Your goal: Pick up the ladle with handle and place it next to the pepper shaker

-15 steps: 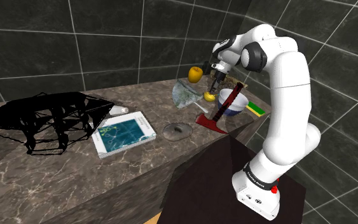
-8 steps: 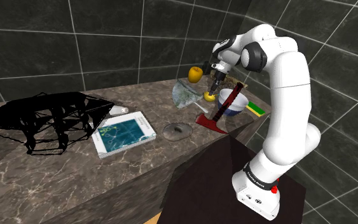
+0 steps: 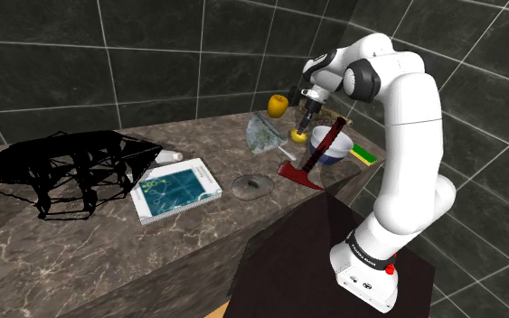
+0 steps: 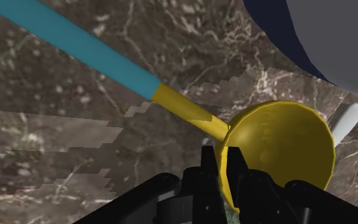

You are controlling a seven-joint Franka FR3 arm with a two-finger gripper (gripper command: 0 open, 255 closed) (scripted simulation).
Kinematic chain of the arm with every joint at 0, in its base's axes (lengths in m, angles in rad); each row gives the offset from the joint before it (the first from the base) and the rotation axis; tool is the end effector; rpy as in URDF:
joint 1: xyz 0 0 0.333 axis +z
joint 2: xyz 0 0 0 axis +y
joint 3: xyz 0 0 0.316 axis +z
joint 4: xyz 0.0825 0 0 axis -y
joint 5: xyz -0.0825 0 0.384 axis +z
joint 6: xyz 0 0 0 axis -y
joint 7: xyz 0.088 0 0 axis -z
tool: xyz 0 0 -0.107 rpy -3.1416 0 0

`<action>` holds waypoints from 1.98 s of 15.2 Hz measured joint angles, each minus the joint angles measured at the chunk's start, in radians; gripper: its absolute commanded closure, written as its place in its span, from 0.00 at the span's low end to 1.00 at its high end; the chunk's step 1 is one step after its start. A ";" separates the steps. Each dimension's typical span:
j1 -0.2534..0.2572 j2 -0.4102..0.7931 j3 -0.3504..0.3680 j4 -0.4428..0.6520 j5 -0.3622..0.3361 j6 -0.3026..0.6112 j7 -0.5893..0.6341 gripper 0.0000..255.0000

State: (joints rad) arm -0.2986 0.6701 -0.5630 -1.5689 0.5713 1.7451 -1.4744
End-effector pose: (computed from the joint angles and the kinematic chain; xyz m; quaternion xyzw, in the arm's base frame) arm 0.4961 -0.4288 0.2702 -0.9559 -0.2120 -0.0121 0.2028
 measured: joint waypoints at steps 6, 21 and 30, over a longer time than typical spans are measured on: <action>0.005 -0.038 -0.013 0.020 -0.021 -0.050 0.021 1.00; 0.006 -0.116 -0.038 0.107 -0.065 -0.195 0.074 1.00; 0.004 -0.142 -0.043 0.180 -0.077 -0.281 0.112 1.00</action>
State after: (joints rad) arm -0.2942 0.5280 -0.6061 -1.3891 0.4946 1.4638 -1.3626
